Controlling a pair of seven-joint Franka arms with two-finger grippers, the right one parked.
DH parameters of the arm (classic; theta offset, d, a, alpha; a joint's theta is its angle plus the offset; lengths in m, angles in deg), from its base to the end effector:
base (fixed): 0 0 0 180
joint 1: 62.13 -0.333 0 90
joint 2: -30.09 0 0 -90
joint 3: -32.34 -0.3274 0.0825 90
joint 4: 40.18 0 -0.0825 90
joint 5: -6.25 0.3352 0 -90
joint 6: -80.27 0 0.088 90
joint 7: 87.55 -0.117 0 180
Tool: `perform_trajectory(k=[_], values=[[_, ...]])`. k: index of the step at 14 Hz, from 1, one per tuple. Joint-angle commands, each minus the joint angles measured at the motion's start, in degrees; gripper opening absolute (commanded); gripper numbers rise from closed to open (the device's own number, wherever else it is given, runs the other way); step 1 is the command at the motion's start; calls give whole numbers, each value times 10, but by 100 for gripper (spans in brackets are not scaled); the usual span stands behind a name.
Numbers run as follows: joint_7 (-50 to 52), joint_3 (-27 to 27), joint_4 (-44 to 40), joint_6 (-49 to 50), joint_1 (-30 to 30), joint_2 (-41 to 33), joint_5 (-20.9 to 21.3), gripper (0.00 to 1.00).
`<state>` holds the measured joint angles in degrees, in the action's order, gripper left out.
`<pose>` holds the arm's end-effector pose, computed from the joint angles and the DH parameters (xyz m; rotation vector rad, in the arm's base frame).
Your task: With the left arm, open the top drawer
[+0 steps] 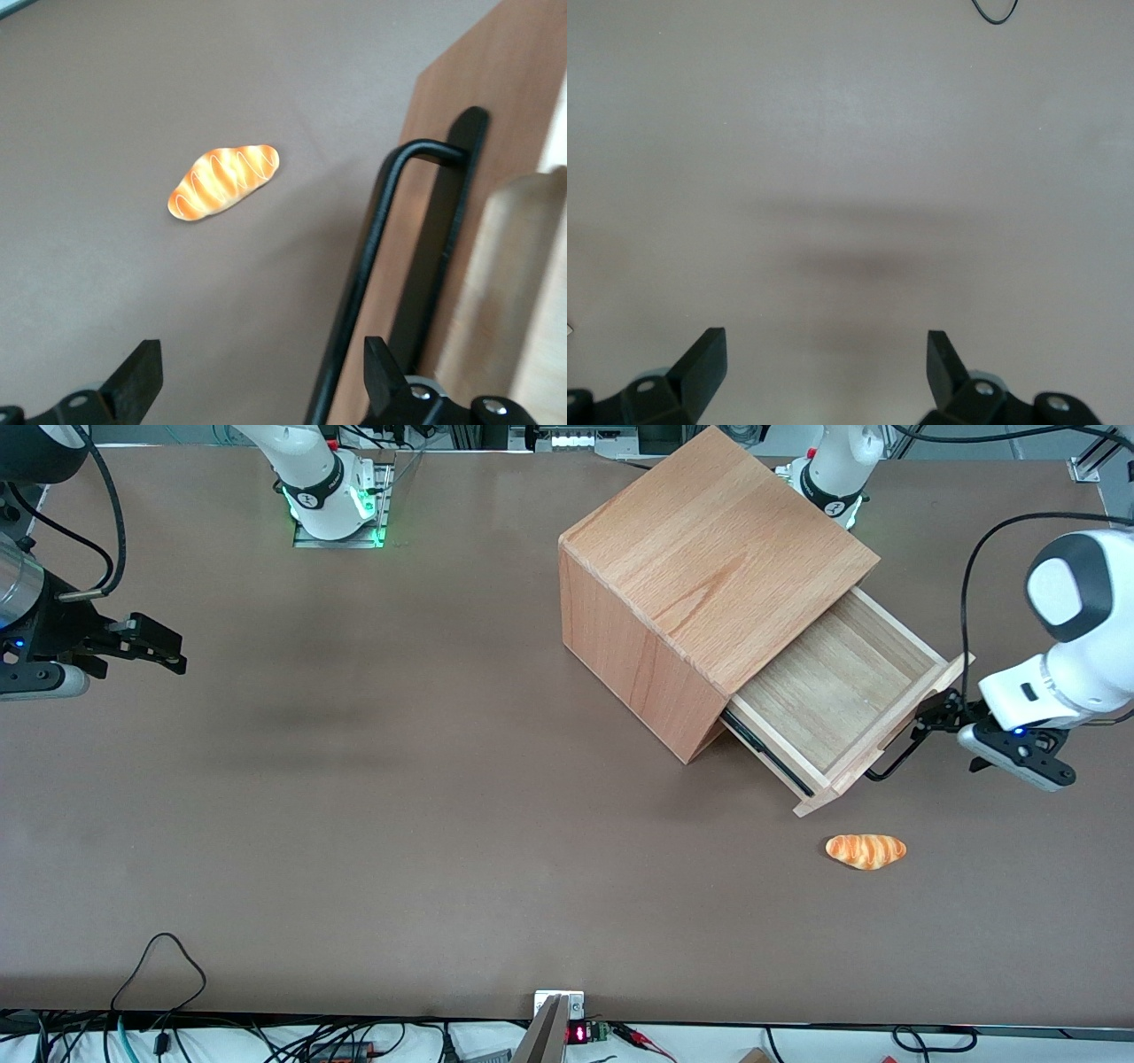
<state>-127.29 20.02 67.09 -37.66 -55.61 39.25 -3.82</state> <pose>0.5602 0.0403 0.4556 2.9380 -0.7744 0.1155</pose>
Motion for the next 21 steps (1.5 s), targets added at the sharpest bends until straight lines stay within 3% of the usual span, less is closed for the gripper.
perform_trajectory(k=[1, 6, 10, 16, 21], values=[[-5, -2, -27, 54, 1, -12, 12, 100], [25, -4, -46, 128, 1, -53, 14, 100], [162, -6, -62, 171, 7, -100, 70, 100], [300, -4, -129, 267, 7, -106, 73, 100], [303, -1, -137, 265, 8, -108, 93, 100]])
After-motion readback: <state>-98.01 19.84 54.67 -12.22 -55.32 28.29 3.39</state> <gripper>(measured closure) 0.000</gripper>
